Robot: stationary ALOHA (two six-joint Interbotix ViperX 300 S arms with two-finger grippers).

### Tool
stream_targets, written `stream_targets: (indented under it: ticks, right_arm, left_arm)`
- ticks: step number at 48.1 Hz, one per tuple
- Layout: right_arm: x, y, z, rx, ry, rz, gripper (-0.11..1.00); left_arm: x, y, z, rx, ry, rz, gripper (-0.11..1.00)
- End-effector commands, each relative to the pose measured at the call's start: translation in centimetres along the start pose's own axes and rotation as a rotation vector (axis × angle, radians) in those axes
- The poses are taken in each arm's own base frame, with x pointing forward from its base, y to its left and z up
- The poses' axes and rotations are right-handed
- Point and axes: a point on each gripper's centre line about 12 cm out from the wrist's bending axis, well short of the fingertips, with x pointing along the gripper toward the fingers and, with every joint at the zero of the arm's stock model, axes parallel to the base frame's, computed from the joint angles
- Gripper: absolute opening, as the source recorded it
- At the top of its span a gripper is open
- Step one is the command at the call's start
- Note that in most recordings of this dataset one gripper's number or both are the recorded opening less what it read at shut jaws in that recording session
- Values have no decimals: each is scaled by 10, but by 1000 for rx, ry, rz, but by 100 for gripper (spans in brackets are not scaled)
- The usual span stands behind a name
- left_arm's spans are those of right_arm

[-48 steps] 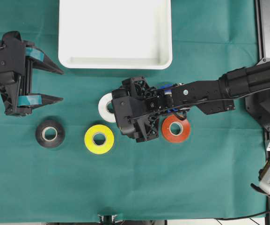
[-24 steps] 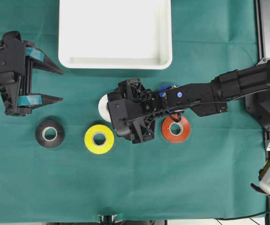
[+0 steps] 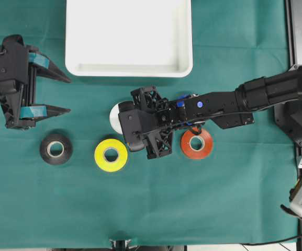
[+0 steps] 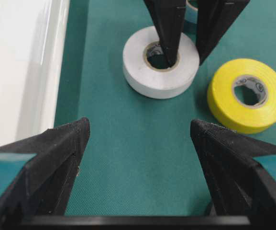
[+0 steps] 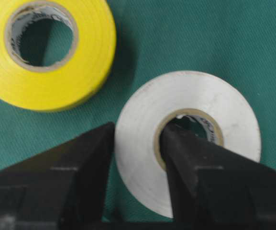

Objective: Put the tape alternately from left to right into the white case.
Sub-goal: 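Close the right gripper inside the white roll and lift it, then carry the white roll left into the tray and lower it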

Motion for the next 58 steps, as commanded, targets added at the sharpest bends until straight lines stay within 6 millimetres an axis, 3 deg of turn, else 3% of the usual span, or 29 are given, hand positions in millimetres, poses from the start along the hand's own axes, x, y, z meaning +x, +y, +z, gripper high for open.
stream_targets:
  ticks: [1,8,21,33,43,58]
  right_arm:
    - [-9,0,18,1,-54,0,3]
    - [-12,0,20,1,-61,1,3]
    - [-42,0,44,0,-153,3,3]
    - [-54,-8,61,-60,-206,-23,3]
    - [-55,-29,74,-51,-231,-63,3]
    - [-50,-76,82,11,-245,-140,3]
  left_arm:
    - [0,-1,10,-2,-31,-3,92]
    - [0,-1,11,-2,-32,-3,92]
    - [0,-1,11,-1,-27,-3,92]
    - [-1,-1,10,-2,-24,-3,92]
    - [0,-1,10,-2,-23,-3,92]
    - [0,-1,11,-1,-24,-3,92]
